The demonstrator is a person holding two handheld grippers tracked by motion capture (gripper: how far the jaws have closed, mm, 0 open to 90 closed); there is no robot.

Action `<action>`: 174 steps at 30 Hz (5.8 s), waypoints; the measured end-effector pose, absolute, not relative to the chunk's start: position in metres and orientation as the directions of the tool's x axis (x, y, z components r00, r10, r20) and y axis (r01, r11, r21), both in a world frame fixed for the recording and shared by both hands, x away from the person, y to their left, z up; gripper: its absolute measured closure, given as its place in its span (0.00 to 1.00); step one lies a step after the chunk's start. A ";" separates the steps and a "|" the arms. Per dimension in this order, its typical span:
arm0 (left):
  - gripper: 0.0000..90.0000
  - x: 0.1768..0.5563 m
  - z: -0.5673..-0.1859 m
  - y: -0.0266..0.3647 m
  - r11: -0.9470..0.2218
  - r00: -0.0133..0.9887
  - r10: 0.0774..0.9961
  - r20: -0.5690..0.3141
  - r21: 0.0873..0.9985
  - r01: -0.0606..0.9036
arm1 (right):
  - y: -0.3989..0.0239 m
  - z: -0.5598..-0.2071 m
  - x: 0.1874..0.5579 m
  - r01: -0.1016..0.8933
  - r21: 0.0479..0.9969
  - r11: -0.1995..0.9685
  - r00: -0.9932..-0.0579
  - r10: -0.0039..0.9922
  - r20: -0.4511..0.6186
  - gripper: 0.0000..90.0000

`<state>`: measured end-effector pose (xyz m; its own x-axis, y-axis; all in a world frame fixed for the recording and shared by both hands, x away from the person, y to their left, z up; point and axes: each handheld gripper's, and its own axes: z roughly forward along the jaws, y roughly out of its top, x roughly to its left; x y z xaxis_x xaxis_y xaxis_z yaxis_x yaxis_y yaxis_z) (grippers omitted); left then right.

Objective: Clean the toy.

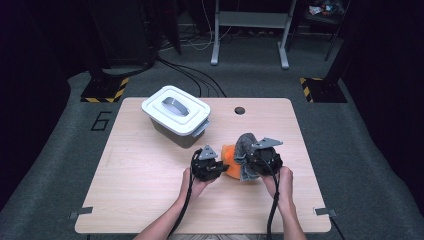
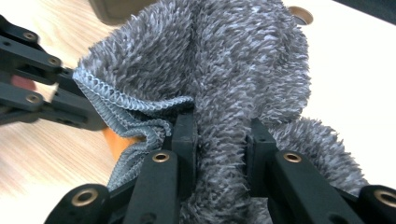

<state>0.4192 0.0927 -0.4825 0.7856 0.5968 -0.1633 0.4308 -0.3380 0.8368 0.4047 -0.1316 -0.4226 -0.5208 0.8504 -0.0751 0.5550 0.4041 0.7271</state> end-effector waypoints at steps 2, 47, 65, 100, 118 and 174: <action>0.87 0.420 -0.483 0.094 -0.336 0.785 0.596 -0.168 0.836 0.434 | -0.137 -0.425 0.405 0.568 0.726 0.388 -0.507 0.860 -0.063 0.78; 0.86 0.418 -0.483 0.092 -0.371 0.796 0.591 -0.128 0.833 0.410 | -0.185 -0.417 0.410 0.627 0.728 0.276 -0.425 0.905 0.023 0.78; 0.86 0.418 -0.482 0.092 -0.382 0.799 0.588 -0.125 0.828 0.410 | -0.096 -0.414 0.411 0.511 0.727 0.459 -0.623 0.781 -0.056 0.78; 0.86 0.421 -0.486 0.095 -0.355 0.795 0.583 -0.166 0.829 0.433 | -0.185 -0.466 0.423 0.700 0.662 0.269 -0.391 0.920 0.041 0.78; 0.86 0.421 -0.486 0.096 -0.362 0.795 0.586 -0.156 0.828 0.429 | -0.202 -0.470 0.424 0.716 0.657 0.237 -0.353 0.935 0.047 0.78; 0.90 0.418 -0.481 0.086 -0.404 0.824 0.563 -0.063 0.849 0.341 | -0.153 -0.414 0.410 0.594 0.736 0.325 -0.469 0.883 -0.012 0.78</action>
